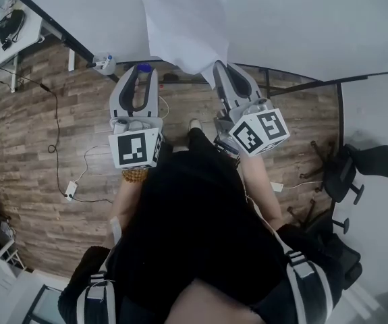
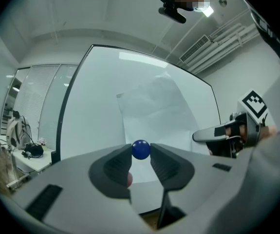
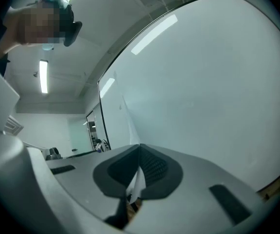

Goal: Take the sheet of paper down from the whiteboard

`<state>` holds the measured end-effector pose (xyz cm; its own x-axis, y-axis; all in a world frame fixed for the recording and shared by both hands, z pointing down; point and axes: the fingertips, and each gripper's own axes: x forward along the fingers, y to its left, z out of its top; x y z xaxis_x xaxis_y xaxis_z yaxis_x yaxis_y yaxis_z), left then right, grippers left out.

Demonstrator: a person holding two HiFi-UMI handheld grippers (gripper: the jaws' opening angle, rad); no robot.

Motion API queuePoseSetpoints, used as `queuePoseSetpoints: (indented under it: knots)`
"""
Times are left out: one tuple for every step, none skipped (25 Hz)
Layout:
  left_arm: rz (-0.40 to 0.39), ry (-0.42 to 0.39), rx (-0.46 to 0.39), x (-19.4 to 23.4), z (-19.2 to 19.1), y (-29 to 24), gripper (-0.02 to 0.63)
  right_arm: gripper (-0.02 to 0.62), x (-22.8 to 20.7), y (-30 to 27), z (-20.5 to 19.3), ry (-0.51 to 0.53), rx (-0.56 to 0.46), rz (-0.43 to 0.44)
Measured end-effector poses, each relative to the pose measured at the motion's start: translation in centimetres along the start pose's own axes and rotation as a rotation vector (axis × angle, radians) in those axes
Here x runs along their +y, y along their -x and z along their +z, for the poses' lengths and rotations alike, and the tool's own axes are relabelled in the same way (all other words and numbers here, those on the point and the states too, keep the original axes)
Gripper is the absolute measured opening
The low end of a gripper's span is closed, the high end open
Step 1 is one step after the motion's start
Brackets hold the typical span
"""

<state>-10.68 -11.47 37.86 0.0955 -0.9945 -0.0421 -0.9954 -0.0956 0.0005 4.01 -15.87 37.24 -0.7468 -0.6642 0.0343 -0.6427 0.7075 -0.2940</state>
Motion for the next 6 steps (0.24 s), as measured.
queuePoseSetpoints:
  knots:
    - [0.0, 0.001, 0.003, 0.0, -0.1, -0.2, 0.125, -0.003, 0.0, -0.2, 0.1, -0.004, -0.003, 0.003]
    - [0.002, 0.003, 0.007, 0.1, -0.2, -0.3, 0.124, -0.003, -0.1, -0.3, 0.2, -0.008, -0.006, 0.007]
    - [0.004, 0.005, 0.01, 0.1, -0.3, -0.5, 0.124, -0.003, -0.1, -0.6, 0.3, -0.01, -0.008, 0.012]
    - [0.004, 0.006, 0.011, 0.2, -0.4, -0.7, 0.125, -0.003, -0.1, -0.8, 0.3, -0.011, -0.009, 0.016]
    - [0.003, 0.005, 0.01, 0.2, -0.5, -1.0, 0.124, -0.003, -0.2, -1.0, 0.3, -0.011, -0.01, 0.021]
    - [0.002, 0.004, 0.008, 0.2, -0.6, -1.2, 0.124, -0.003, -0.2, -1.2, 0.4, -0.011, -0.011, 0.025]
